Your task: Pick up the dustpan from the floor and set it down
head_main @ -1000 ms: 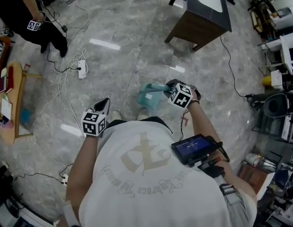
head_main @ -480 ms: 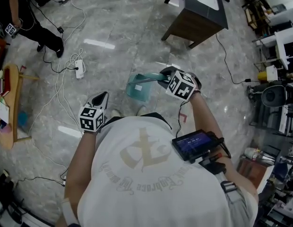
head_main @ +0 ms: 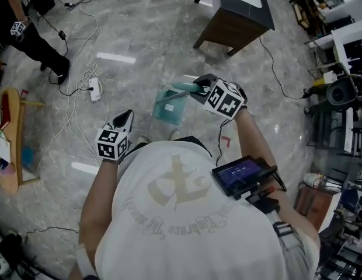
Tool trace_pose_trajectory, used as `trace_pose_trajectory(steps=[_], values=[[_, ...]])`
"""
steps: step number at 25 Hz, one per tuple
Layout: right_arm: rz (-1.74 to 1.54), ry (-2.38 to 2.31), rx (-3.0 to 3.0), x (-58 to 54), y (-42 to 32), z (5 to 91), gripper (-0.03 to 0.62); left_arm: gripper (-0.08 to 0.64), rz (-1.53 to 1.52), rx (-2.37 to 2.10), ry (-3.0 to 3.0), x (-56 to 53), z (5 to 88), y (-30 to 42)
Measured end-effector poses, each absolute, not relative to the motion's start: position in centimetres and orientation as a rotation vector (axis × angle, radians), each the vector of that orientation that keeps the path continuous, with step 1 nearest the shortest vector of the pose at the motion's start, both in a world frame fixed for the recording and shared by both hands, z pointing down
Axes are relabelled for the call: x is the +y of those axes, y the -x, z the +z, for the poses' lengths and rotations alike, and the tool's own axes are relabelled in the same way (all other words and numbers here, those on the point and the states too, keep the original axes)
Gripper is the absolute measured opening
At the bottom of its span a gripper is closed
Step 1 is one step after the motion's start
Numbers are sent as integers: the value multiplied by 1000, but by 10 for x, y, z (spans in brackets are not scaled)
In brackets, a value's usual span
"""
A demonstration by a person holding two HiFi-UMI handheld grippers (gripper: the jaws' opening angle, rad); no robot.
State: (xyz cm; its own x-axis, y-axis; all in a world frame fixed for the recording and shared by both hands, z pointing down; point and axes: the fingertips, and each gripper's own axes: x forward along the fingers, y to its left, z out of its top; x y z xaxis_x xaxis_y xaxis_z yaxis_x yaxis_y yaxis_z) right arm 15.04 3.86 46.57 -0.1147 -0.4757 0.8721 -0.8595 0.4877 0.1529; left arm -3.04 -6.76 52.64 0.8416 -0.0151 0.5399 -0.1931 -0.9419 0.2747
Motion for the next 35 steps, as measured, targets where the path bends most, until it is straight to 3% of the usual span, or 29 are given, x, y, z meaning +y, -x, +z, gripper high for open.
trace_pose_trajectory(steps=[35], values=[[548, -1105, -1594, 24, -140, 518, 126, 12, 781, -213, -2625, -113, 539, 88]])
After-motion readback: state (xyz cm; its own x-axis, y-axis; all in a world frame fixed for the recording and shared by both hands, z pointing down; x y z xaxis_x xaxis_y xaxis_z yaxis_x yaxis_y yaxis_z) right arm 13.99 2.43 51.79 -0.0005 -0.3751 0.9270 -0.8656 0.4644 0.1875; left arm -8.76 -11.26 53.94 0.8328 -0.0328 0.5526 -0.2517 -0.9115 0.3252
